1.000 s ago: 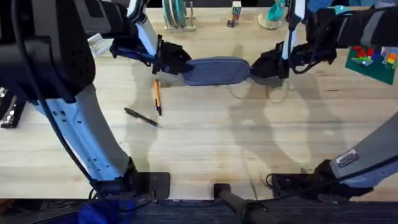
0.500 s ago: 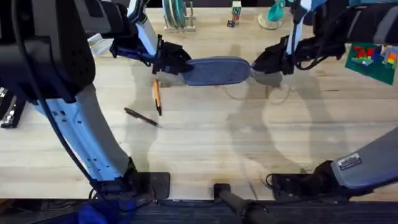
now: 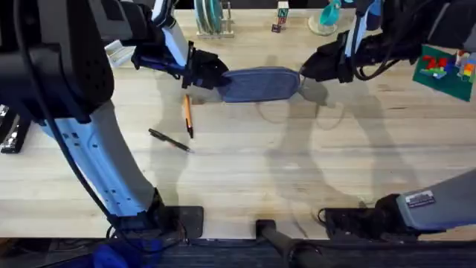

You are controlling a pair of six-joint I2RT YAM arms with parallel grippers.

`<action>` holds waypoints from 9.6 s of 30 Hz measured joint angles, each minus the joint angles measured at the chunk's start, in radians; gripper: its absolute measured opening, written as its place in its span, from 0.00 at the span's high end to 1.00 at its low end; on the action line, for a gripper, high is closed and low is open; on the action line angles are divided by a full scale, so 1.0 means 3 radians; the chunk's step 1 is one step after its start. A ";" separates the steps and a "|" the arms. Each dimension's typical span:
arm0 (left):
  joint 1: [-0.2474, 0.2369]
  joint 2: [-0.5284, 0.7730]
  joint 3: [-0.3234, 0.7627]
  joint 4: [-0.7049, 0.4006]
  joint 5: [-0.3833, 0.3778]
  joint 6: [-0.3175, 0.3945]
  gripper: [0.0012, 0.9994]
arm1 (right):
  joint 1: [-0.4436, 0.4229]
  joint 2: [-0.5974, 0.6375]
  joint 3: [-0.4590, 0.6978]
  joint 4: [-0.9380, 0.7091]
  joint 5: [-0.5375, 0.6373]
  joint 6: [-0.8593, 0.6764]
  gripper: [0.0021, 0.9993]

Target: Unzip the bag, pick up the pens from the table one at a time and place them inside, then zip the bag closed.

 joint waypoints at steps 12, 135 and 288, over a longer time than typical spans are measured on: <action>0.0000 0.0000 0.0000 0.0003 -0.0003 0.0000 0.96 | 0.0388 -0.0082 0.0022 0.0305 0.0027 0.0419 0.97; 0.0430 -0.0502 0.1074 -0.0188 -0.1130 -0.1916 0.00 | 0.1399 -0.1028 0.0106 0.0394 0.1297 0.3409 0.00; -0.0270 -0.2481 0.1213 -0.1211 -0.2543 -0.4328 0.00 | 0.1092 0.1042 0.1680 -0.1611 0.1356 -0.0596 0.48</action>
